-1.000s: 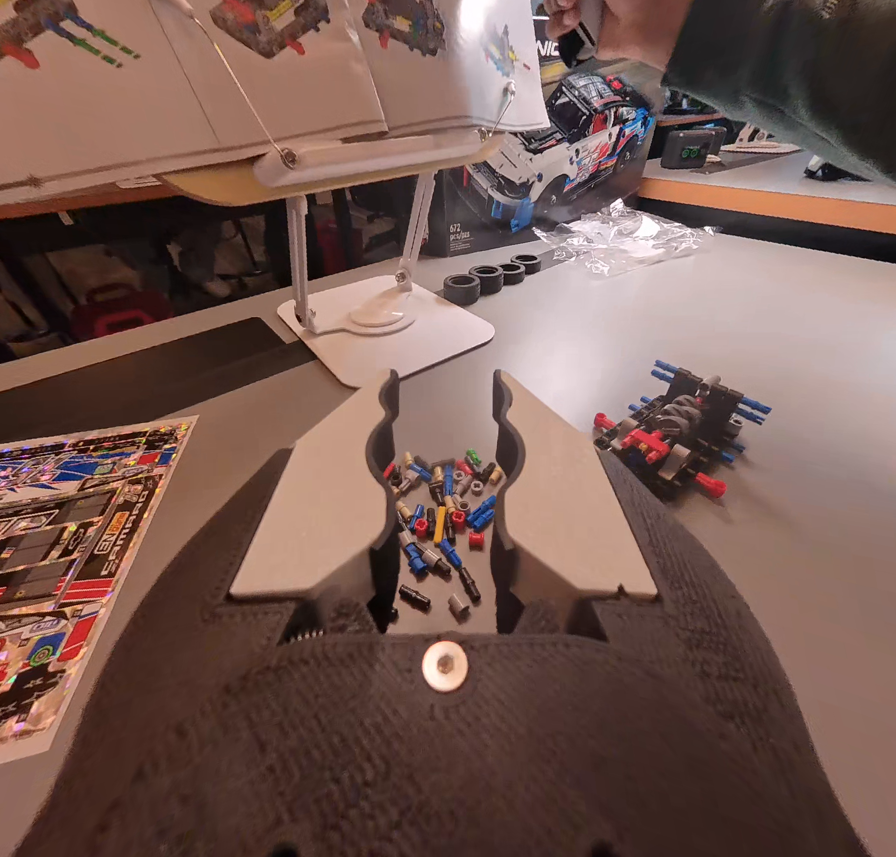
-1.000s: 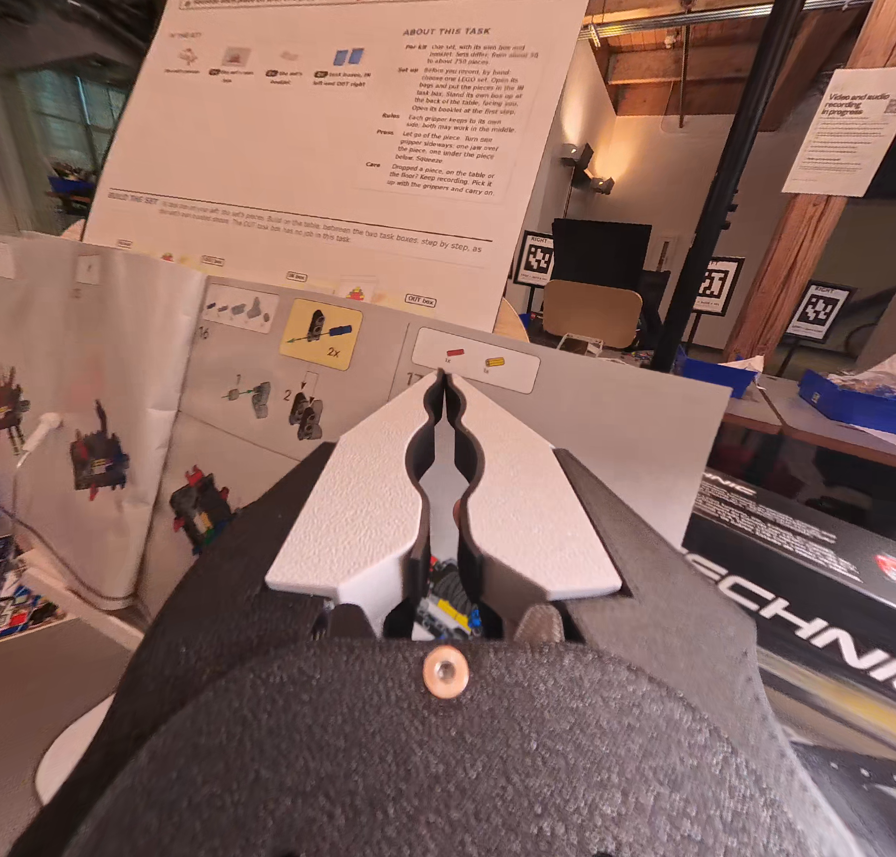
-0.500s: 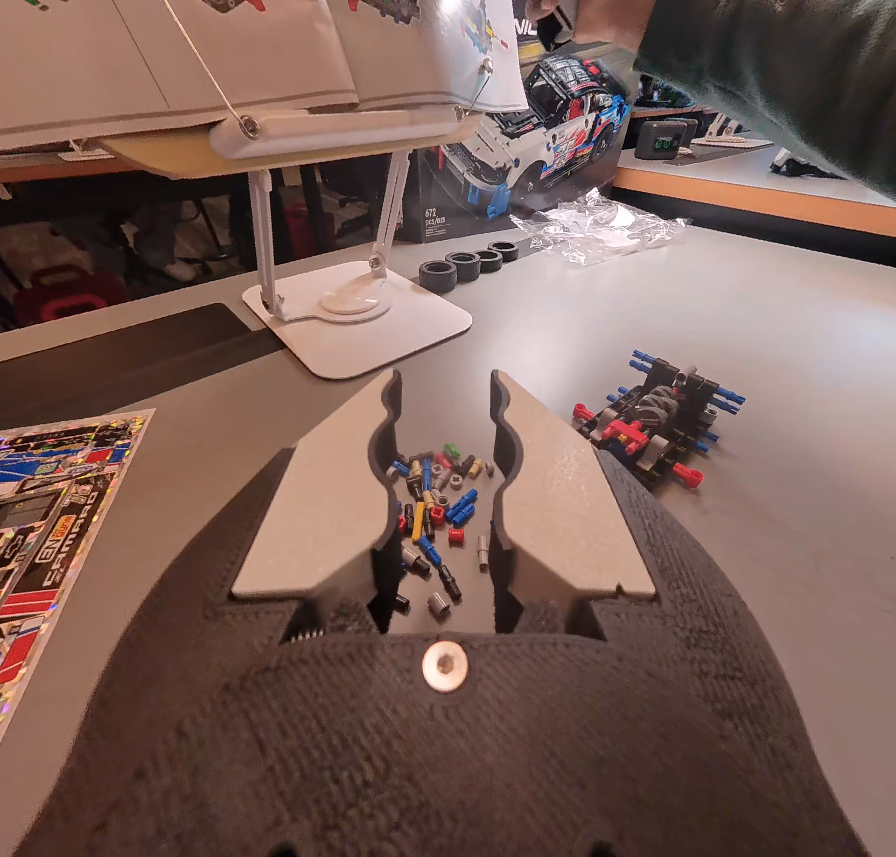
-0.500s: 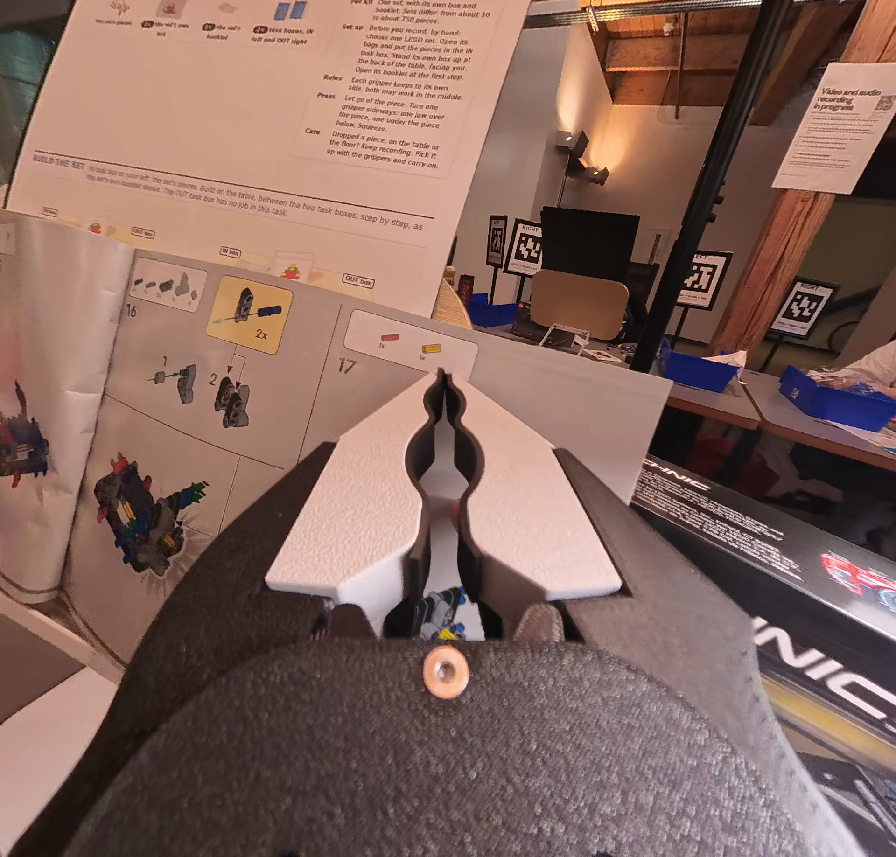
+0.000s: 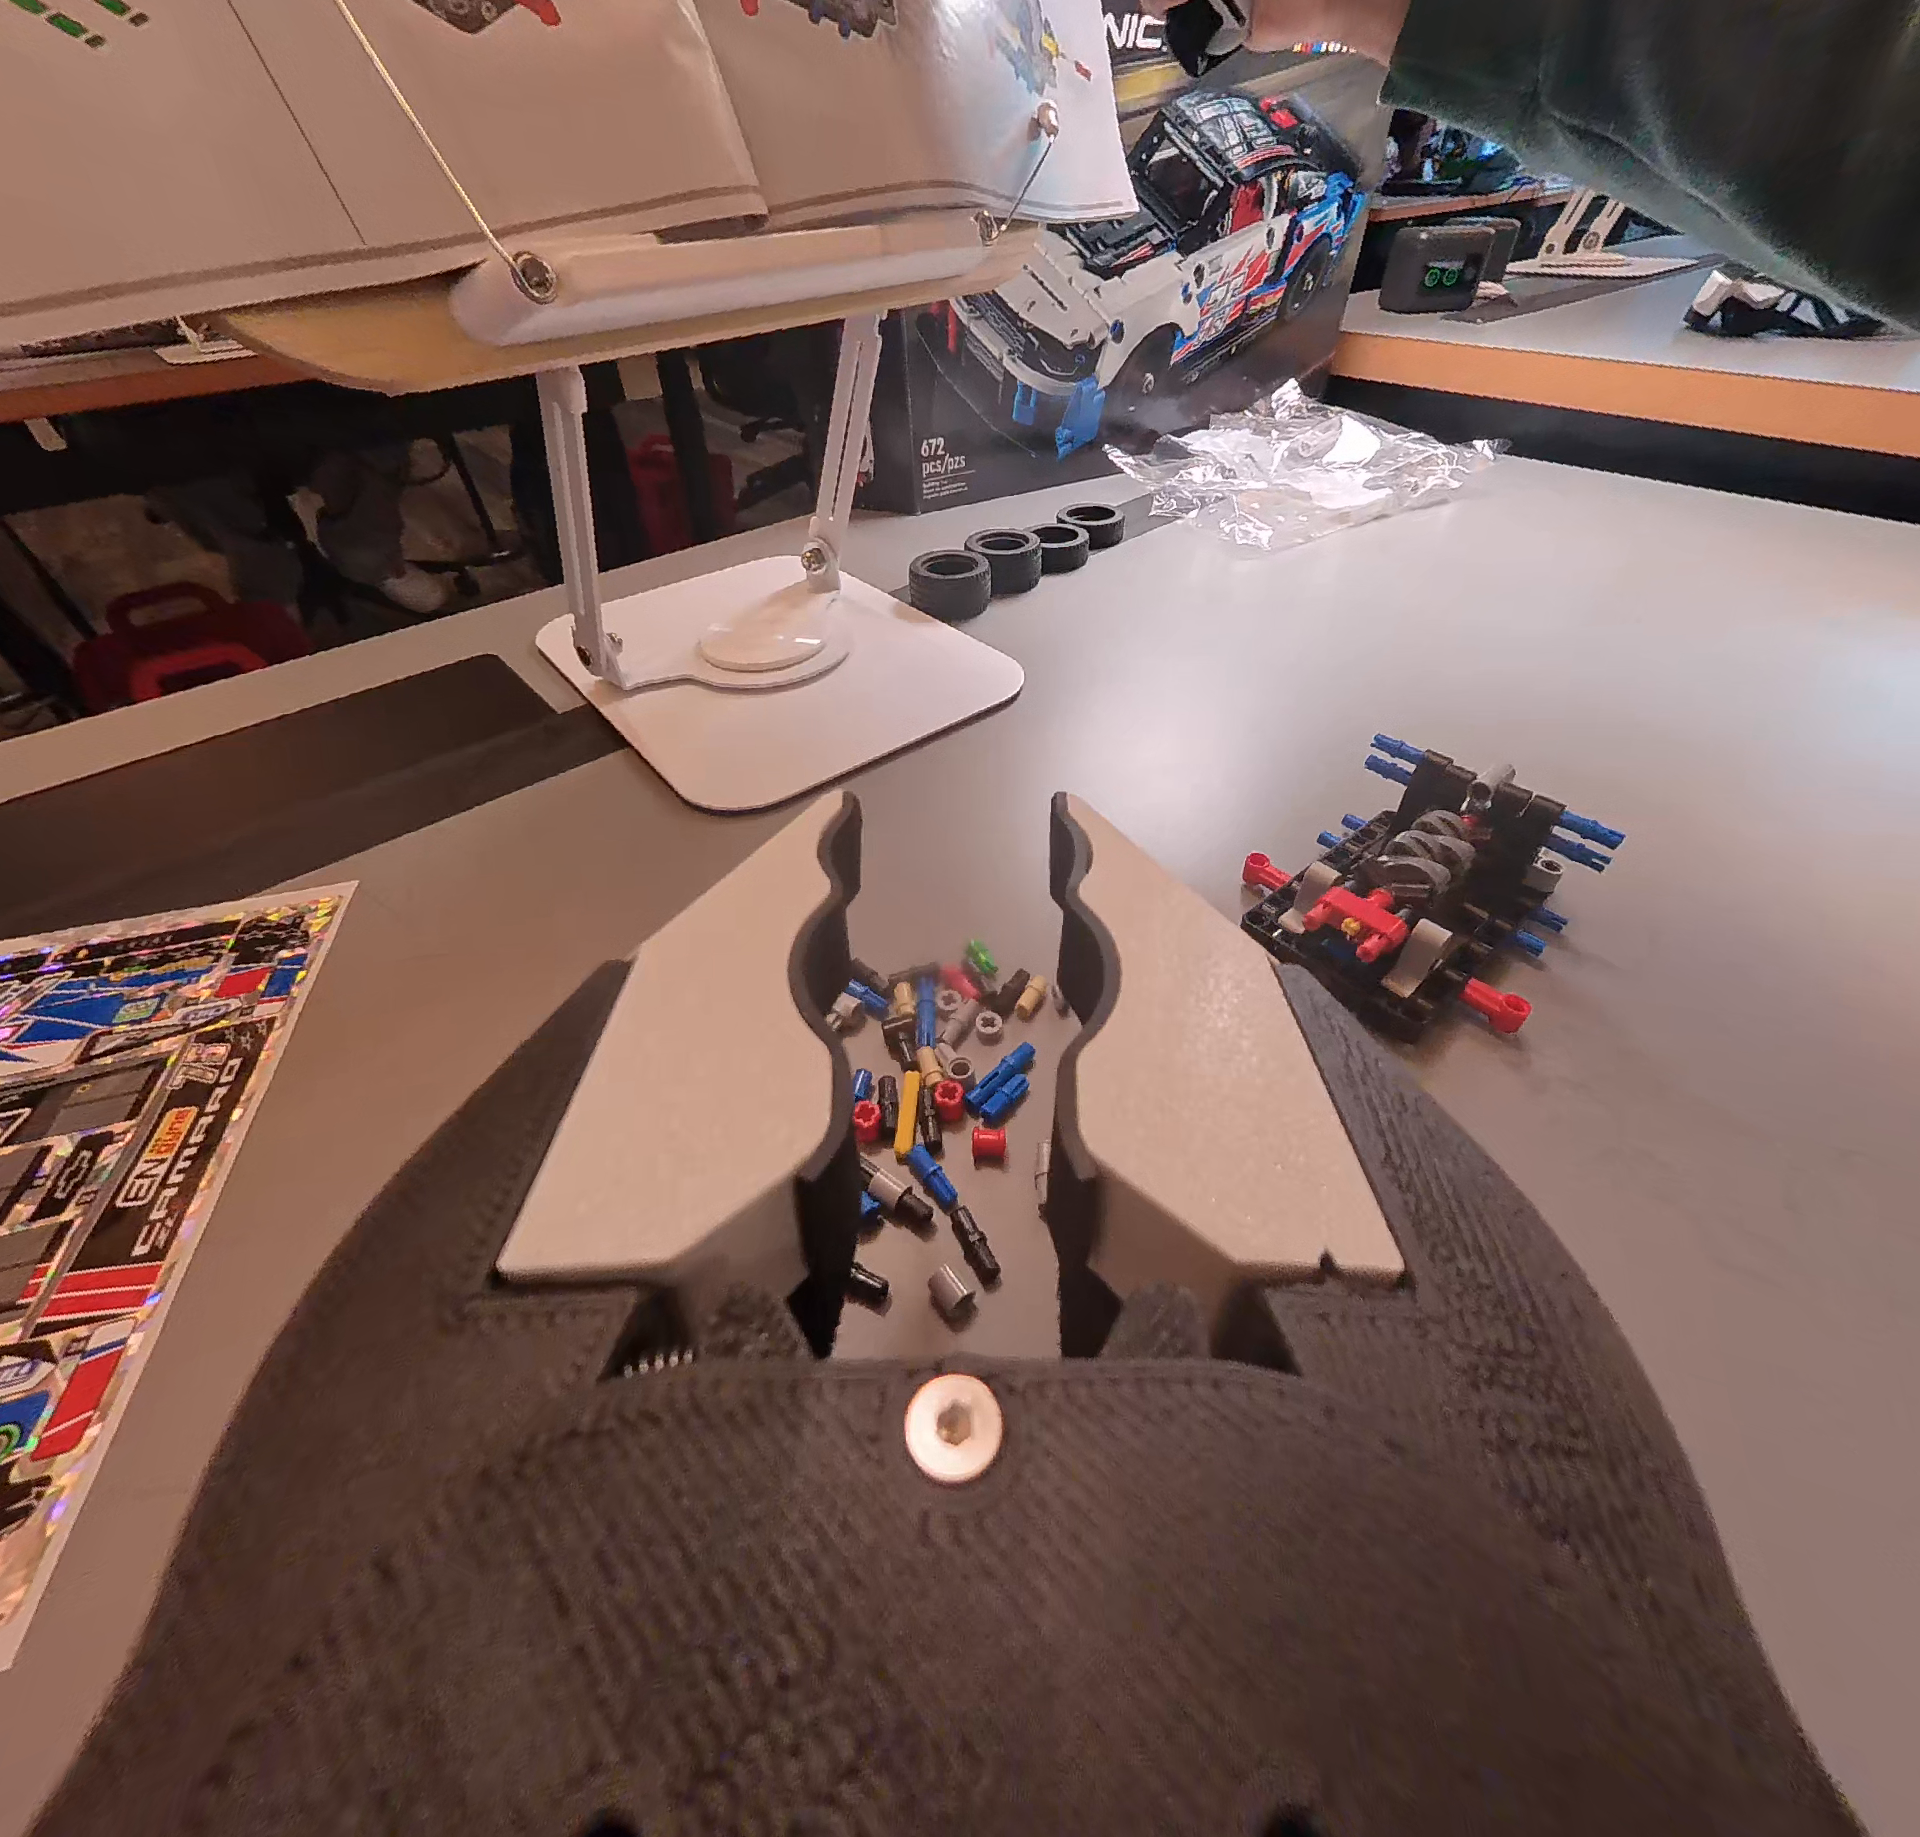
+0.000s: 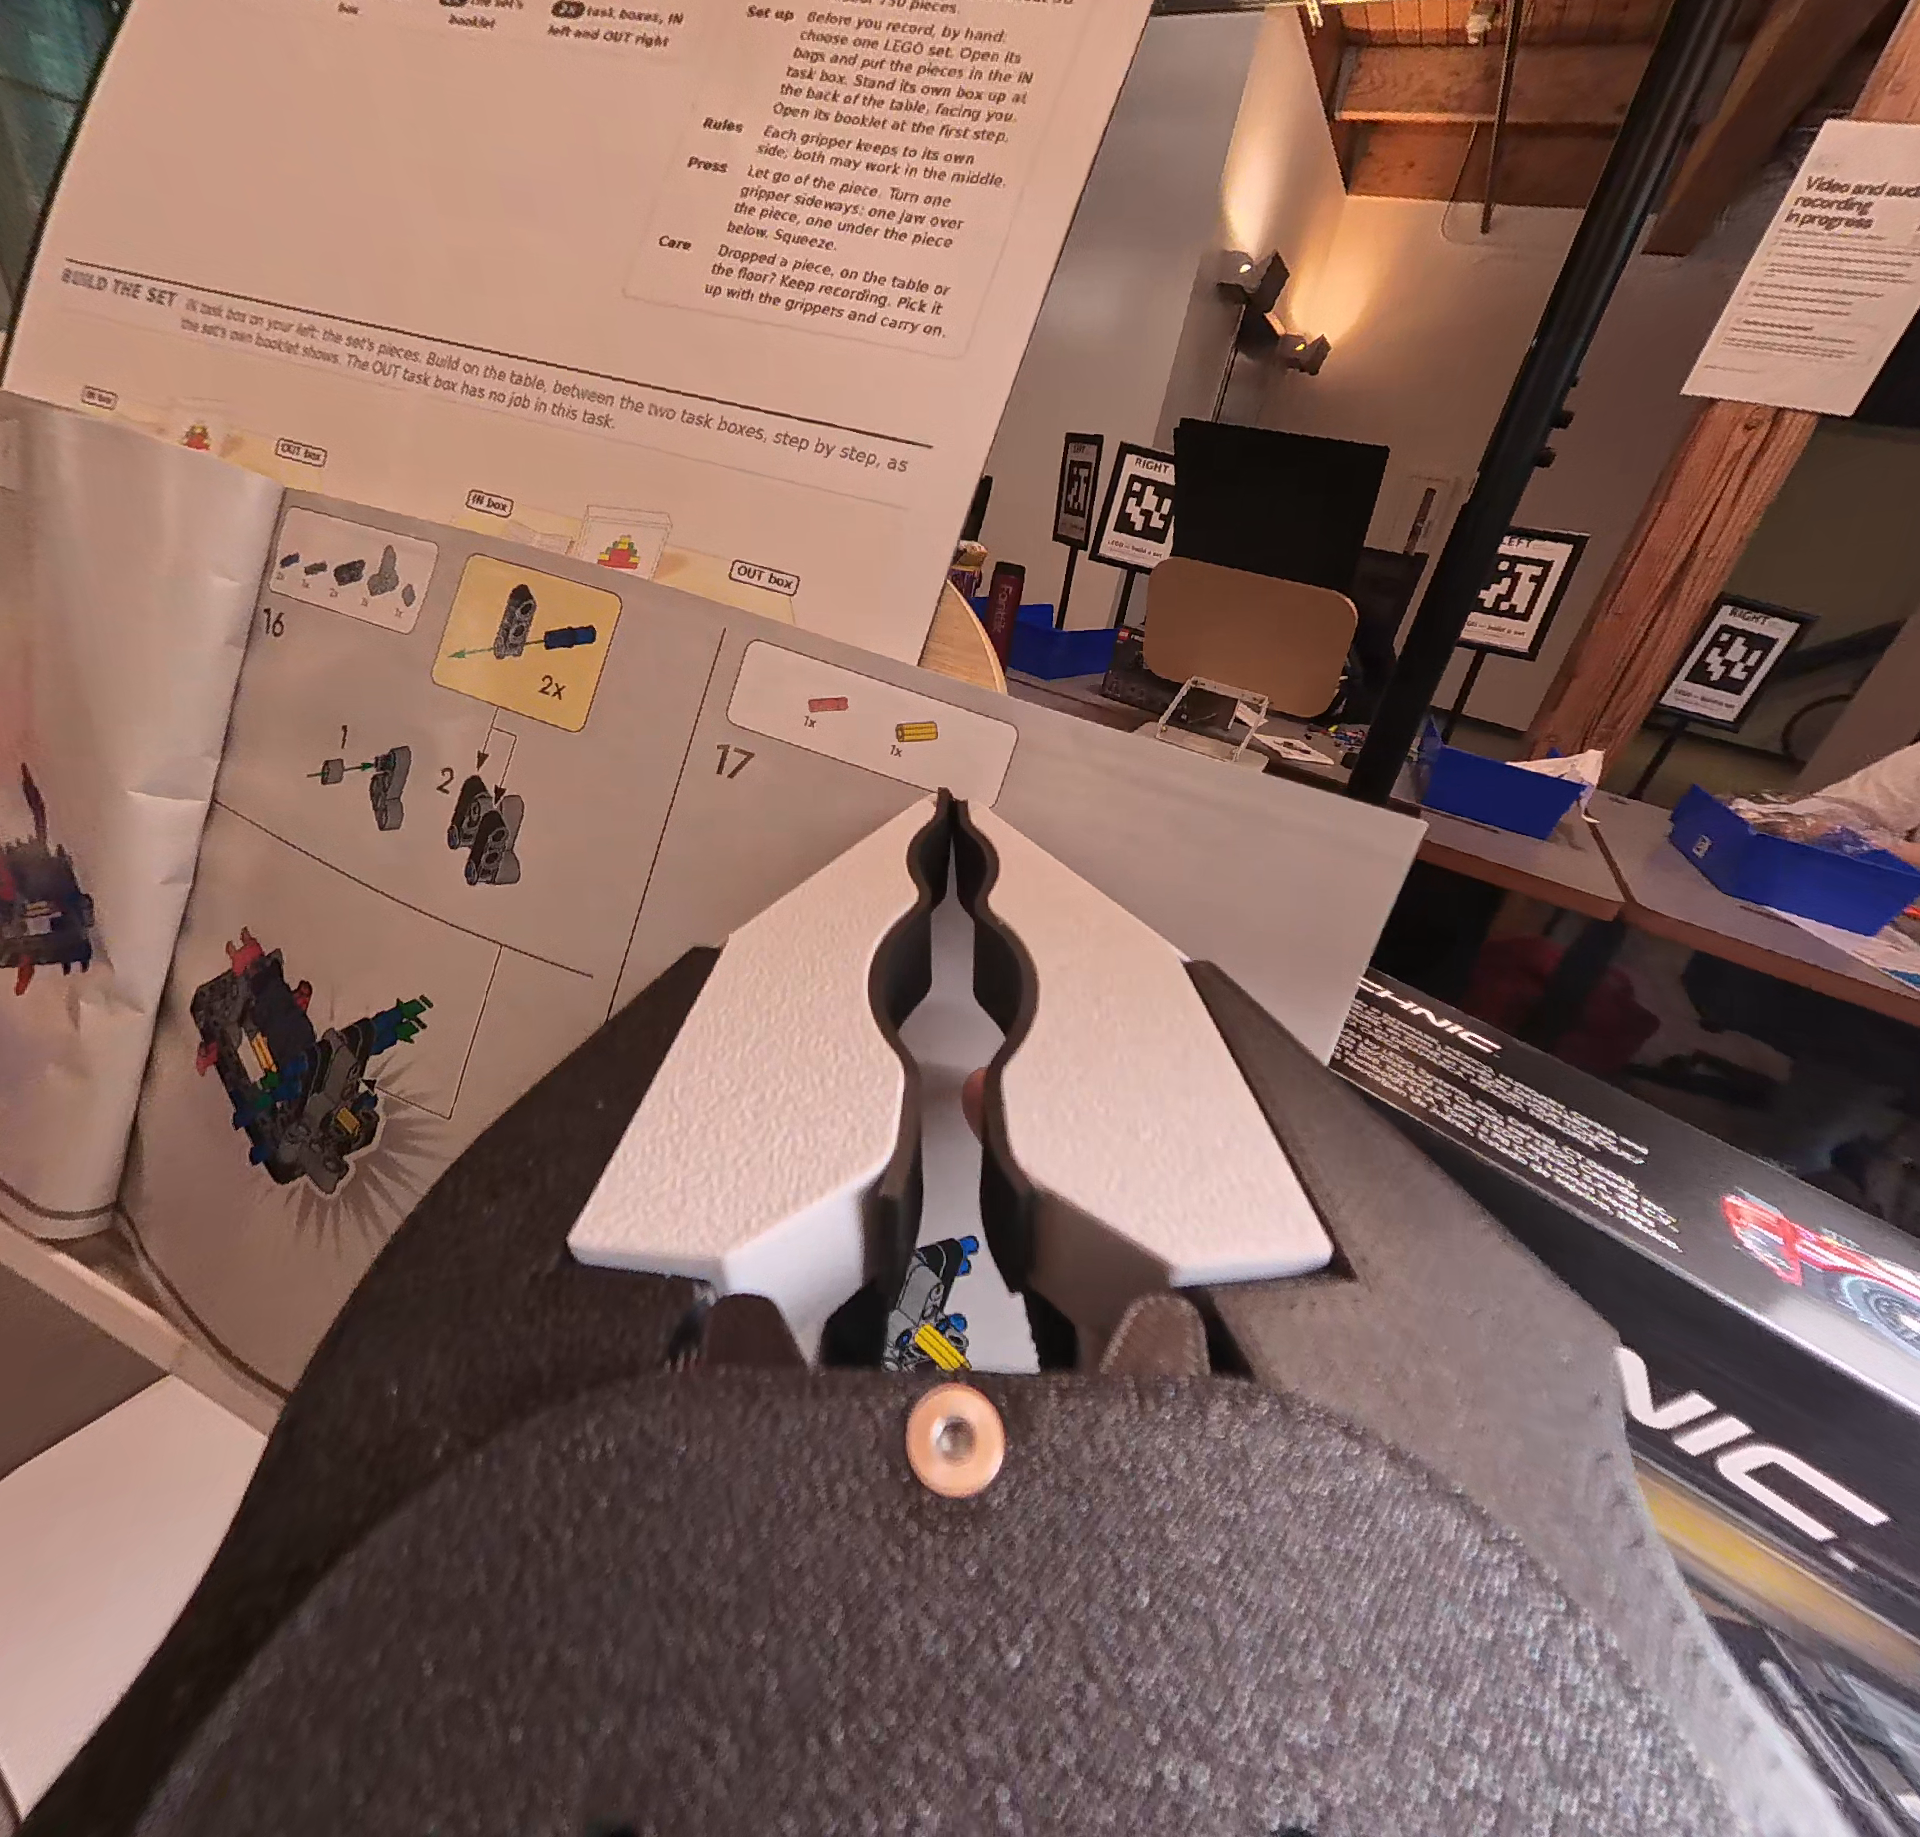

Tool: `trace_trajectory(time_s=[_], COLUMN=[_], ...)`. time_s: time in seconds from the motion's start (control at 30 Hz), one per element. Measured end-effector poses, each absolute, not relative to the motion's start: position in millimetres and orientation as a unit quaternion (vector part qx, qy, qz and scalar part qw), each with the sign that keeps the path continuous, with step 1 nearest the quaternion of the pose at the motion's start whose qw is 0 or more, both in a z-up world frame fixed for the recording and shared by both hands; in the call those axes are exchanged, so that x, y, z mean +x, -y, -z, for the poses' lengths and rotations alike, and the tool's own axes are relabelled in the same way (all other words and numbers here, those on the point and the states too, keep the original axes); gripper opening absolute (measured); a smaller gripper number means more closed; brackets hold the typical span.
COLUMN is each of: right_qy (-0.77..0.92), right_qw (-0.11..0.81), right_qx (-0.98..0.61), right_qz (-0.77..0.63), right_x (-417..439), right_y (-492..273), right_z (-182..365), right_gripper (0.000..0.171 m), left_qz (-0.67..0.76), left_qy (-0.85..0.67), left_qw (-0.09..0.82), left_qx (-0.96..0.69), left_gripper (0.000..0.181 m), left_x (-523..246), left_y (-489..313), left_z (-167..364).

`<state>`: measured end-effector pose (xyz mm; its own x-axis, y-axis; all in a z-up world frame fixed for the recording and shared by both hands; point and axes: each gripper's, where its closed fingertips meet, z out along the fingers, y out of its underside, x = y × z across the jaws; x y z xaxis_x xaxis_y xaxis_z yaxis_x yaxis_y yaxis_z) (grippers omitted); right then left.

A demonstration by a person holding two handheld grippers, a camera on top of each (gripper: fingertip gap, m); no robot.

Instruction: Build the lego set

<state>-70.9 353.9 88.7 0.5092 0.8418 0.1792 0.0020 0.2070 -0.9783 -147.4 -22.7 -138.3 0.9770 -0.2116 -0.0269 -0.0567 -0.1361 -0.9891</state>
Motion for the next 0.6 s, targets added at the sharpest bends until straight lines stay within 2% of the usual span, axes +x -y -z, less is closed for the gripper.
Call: trace_trajectory(time_s=[0.3,0.6], right_qy=[0.388,0.416], right_qw=[0.677,0.625], right_qx=[-0.541,-0.561], right_qz=[-0.313,-0.35], right_x=[-43,15], right_y=[-327,-216], right_z=[-84,-6], right_gripper=[0.0,0.0], left_qz=[0.069,0.023], left_qy=[-0.096,-0.112], left_qw=[0.659,0.662], left_qx=[-0.743,-0.741], left_gripper=[0.035,0.033], left_x=[-141,-145], left_y=[26,32], left_z=[130,121])
